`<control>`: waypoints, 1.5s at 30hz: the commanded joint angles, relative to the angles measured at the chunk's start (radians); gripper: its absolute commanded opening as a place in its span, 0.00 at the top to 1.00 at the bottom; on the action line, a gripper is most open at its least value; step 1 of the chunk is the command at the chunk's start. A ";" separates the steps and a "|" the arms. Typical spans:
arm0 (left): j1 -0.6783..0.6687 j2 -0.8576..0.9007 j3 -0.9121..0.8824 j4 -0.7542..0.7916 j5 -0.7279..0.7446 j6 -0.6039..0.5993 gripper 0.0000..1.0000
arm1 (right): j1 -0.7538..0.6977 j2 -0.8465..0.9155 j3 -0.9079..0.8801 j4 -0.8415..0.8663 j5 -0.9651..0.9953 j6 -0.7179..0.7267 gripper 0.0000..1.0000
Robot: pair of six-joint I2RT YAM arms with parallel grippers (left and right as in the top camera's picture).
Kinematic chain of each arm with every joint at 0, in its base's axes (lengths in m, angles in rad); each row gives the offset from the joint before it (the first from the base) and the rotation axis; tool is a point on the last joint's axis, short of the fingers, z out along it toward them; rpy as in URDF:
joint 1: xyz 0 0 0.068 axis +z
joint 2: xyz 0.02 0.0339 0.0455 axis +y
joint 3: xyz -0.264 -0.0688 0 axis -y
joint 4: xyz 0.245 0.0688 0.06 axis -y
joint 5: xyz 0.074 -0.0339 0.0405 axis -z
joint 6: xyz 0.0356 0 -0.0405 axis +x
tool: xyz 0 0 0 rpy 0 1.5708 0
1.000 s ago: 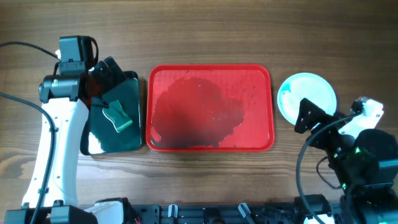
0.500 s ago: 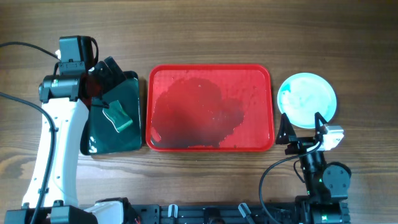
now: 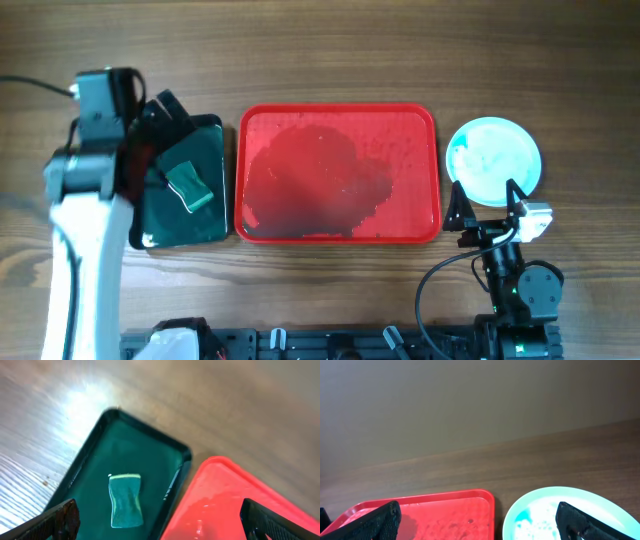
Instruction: Clean dirty plates on tray and stack at the side
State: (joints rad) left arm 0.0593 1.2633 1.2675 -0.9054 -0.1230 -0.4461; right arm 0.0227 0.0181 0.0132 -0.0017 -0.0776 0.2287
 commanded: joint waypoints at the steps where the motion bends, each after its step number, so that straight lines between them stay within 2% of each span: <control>1: 0.005 -0.215 -0.085 0.041 -0.008 0.019 0.00 | -0.003 -0.009 -0.008 0.005 0.013 -0.017 0.00; 2: -0.003 -0.254 -0.144 0.095 -0.006 0.020 0.00 | -0.003 -0.009 -0.008 0.005 0.013 -0.017 0.00; 4: -0.018 -0.389 -0.346 0.298 0.018 0.023 0.00 | -0.003 -0.009 -0.008 0.005 0.013 -0.017 0.00; 8: -0.017 -0.734 -0.820 0.779 0.161 0.156 0.00 | -0.003 -0.009 -0.008 0.005 0.013 -0.017 0.00; 10: -0.017 -0.918 -1.019 0.929 0.200 0.211 0.00 | -0.003 -0.009 -0.008 0.005 0.013 -0.017 0.01; 11: -0.017 -0.985 -1.081 0.957 0.202 0.222 0.00 | -0.003 -0.009 -0.008 0.005 0.013 -0.017 0.00; 16: -0.017 -1.190 -1.233 0.943 0.206 0.320 0.00 | -0.003 -0.009 -0.008 0.005 0.013 -0.017 0.00; 21: -0.017 -1.215 -1.262 0.831 0.203 0.386 0.00 | -0.003 -0.009 -0.008 0.005 0.013 -0.017 0.00; 24: -0.016 -1.262 -1.262 0.834 0.204 0.386 0.00 | -0.003 -0.009 -0.008 0.005 0.013 -0.017 0.00; 45: -0.014 -1.257 -1.262 0.834 0.204 0.386 0.00 | -0.003 -0.009 -0.008 0.005 0.013 -0.017 0.00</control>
State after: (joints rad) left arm 0.0460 0.0174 0.0113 -0.0681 0.0666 -0.0826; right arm 0.0223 0.0162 0.0067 0.0006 -0.0765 0.2287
